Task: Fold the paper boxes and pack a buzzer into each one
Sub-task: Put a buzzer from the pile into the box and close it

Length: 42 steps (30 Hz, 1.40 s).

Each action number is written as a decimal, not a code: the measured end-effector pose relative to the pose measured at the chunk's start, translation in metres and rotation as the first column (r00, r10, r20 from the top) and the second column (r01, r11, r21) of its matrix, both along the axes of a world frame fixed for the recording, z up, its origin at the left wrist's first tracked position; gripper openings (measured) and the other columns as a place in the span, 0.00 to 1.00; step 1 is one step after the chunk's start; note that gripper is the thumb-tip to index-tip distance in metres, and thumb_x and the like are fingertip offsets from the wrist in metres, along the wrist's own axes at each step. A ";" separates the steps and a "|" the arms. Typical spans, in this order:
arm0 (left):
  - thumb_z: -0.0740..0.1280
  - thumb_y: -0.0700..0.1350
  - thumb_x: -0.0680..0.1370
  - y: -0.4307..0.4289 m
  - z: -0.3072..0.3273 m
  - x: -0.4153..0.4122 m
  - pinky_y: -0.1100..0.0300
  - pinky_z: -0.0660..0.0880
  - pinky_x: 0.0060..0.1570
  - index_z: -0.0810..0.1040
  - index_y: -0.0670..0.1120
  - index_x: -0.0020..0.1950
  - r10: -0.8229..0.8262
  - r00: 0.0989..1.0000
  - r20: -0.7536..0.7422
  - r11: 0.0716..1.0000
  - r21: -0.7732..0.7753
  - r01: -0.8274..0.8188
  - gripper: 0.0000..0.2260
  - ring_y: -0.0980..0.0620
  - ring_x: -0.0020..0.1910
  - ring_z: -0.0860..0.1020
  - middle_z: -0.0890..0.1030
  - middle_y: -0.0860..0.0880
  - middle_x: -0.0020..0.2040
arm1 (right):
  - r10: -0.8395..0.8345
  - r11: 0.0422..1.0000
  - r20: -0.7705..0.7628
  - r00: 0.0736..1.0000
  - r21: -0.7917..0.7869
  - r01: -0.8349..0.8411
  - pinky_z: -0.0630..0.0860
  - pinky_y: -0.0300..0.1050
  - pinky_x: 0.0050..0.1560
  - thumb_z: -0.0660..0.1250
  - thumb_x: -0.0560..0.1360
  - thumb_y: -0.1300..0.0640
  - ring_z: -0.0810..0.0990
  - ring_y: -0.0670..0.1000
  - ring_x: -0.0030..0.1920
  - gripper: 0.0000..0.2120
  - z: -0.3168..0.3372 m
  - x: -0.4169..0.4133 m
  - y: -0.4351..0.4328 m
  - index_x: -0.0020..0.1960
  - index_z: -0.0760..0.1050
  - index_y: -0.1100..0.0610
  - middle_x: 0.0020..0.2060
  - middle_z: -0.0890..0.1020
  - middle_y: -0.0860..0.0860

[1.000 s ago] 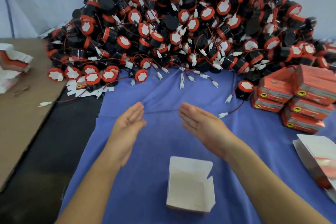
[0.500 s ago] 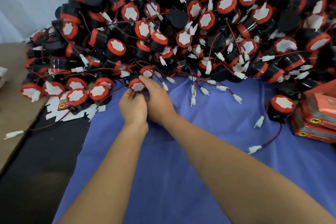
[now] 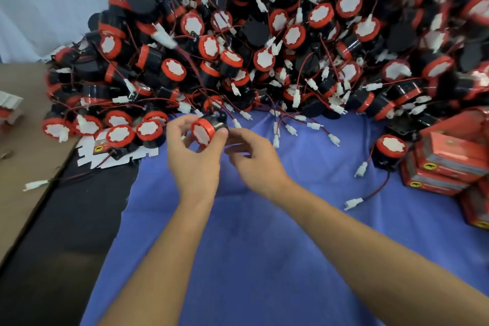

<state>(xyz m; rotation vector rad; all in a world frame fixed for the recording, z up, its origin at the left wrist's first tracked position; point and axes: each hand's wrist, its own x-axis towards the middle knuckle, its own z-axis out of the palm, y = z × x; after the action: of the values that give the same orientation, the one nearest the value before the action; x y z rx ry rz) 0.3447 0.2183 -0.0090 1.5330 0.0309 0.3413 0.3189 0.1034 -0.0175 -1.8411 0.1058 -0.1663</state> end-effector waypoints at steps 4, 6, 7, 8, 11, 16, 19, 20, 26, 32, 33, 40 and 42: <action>0.81 0.38 0.70 0.024 0.032 -0.062 0.68 0.76 0.57 0.76 0.55 0.60 -0.236 0.968 0.084 0.959 0.183 0.218 0.24 0.63 0.61 0.78 0.81 0.63 0.56 | -0.023 0.953 -0.028 0.999 0.301 0.030 0.79 0.43 0.49 0.67 0.79 0.67 0.83 0.49 0.49 0.18 0.057 -0.066 -0.027 0.65 0.80 0.53 0.53 0.84 0.47; 0.82 0.41 0.69 0.036 0.051 -0.093 0.71 0.75 0.57 0.79 0.57 0.58 -0.372 0.925 0.084 0.904 0.261 0.339 0.23 0.62 0.61 0.79 0.82 0.64 0.55 | -0.028 0.900 0.027 0.999 0.435 0.013 0.76 0.38 0.44 0.70 0.78 0.64 0.81 0.46 0.44 0.15 0.088 -0.103 -0.036 0.63 0.82 0.54 0.46 0.83 0.47; 0.83 0.43 0.68 0.041 0.060 -0.108 0.71 0.75 0.57 0.80 0.57 0.58 -0.429 0.900 0.080 0.876 0.277 0.394 0.23 0.61 0.60 0.80 0.82 0.64 0.55 | -0.022 0.886 0.061 0.998 0.463 -0.009 0.75 0.36 0.42 0.71 0.77 0.61 0.80 0.45 0.42 0.14 0.101 -0.123 -0.039 0.62 0.83 0.54 0.44 0.82 0.47; 0.82 0.46 0.67 0.046 0.069 -0.122 0.72 0.75 0.56 0.81 0.57 0.58 -0.472 0.879 0.075 0.853 0.291 0.433 0.22 0.60 0.60 0.80 0.83 0.64 0.55 | -0.020 0.884 0.093 0.995 0.466 -0.026 0.76 0.35 0.42 0.71 0.76 0.59 0.80 0.45 0.41 0.13 0.111 -0.143 -0.041 0.60 0.84 0.54 0.43 0.81 0.48; 0.82 0.50 0.65 0.060 0.087 -0.162 0.69 0.76 0.56 0.82 0.59 0.58 -0.532 0.845 0.051 0.794 0.378 0.477 0.23 0.59 0.59 0.81 0.82 0.65 0.57 | -0.082 0.926 0.175 0.981 0.376 0.010 0.78 0.34 0.45 0.69 0.76 0.56 0.81 0.45 0.41 0.08 0.129 -0.201 -0.042 0.52 0.86 0.50 0.40 0.81 0.48; 0.83 0.55 0.64 0.075 0.089 -0.220 0.69 0.75 0.56 0.83 0.57 0.60 -0.590 0.805 0.054 0.699 0.534 0.476 0.25 0.58 0.59 0.79 0.80 0.61 0.59 | -0.245 0.965 0.296 0.923 0.169 0.201 0.81 0.38 0.43 0.70 0.79 0.61 0.84 0.47 0.39 0.07 0.130 -0.270 -0.032 0.47 0.82 0.51 0.41 0.84 0.47; 0.84 0.53 0.64 0.073 0.079 -0.247 0.68 0.72 0.55 0.83 0.56 0.58 -0.633 0.774 0.017 0.599 0.645 0.475 0.24 0.61 0.56 0.78 0.79 0.62 0.56 | -0.240 0.967 0.327 0.914 0.002 0.254 0.83 0.45 0.41 0.69 0.79 0.69 0.84 0.50 0.36 0.08 0.120 -0.291 -0.024 0.49 0.74 0.58 0.35 0.83 0.49; 0.83 0.53 0.65 0.072 0.075 -0.252 0.64 0.73 0.55 0.82 0.56 0.56 -0.632 0.775 0.008 0.572 0.679 0.460 0.22 0.61 0.55 0.77 0.79 0.62 0.55 | -0.232 0.964 0.317 0.920 -0.051 0.261 0.83 0.49 0.41 0.68 0.79 0.70 0.84 0.51 0.35 0.09 0.116 -0.294 -0.021 0.48 0.74 0.57 0.33 0.82 0.50; 0.81 0.53 0.66 0.074 0.045 -0.263 0.49 0.73 0.49 0.78 0.52 0.48 -0.616 0.788 0.014 0.412 0.858 0.307 0.18 0.50 0.48 0.78 0.79 0.59 0.50 | -0.183 0.930 0.157 0.970 -0.292 0.223 0.80 0.58 0.46 0.70 0.78 0.65 0.82 0.56 0.39 0.12 0.088 -0.299 -0.001 0.41 0.73 0.51 0.34 0.81 0.48; 0.66 0.59 0.78 0.074 0.013 -0.274 0.52 0.73 0.45 0.83 0.51 0.44 -0.657 0.733 0.176 0.315 0.947 0.054 0.13 0.49 0.54 0.80 0.83 0.58 0.47 | -0.150 0.824 0.083 0.985 -0.541 0.170 0.77 0.39 0.40 0.69 0.77 0.63 0.82 0.46 0.38 0.11 0.070 -0.304 0.008 0.42 0.73 0.50 0.35 0.83 0.46; 0.65 0.57 0.80 0.074 0.007 -0.277 0.53 0.73 0.45 0.84 0.52 0.45 -0.651 0.735 0.189 0.305 0.952 0.025 0.13 0.49 0.56 0.80 0.84 0.59 0.48 | -0.142 0.807 0.065 0.988 -0.570 0.154 0.78 0.43 0.42 0.69 0.77 0.63 0.82 0.47 0.39 0.10 0.070 -0.305 0.010 0.42 0.73 0.50 0.37 0.83 0.46; 0.71 0.48 0.77 0.077 -0.020 -0.280 0.52 0.67 0.58 0.83 0.55 0.54 -0.566 0.795 0.219 0.353 0.935 -0.007 0.07 0.45 0.65 0.72 0.81 0.55 0.55 | -0.097 0.704 0.053 0.994 -0.703 0.107 0.67 0.48 0.33 0.65 0.76 0.60 0.72 0.55 0.35 0.13 0.078 -0.293 0.030 0.38 0.64 0.51 0.33 0.73 0.47; 0.62 0.48 0.76 0.078 -0.020 -0.281 0.51 0.64 0.58 0.82 0.57 0.57 -0.567 0.790 0.232 0.351 0.936 -0.023 0.14 0.44 0.67 0.70 0.79 0.53 0.58 | -0.103 0.705 0.042 0.994 -0.702 0.103 0.67 0.52 0.33 0.63 0.77 0.62 0.72 0.57 0.36 0.10 0.077 -0.286 0.041 0.42 0.64 0.53 0.33 0.72 0.49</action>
<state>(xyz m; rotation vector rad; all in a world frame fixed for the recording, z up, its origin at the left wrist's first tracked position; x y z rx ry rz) 0.0636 0.2967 -0.0286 2.4504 -1.0761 0.5318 0.0326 0.1440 0.0591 -2.6143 0.1618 -0.3181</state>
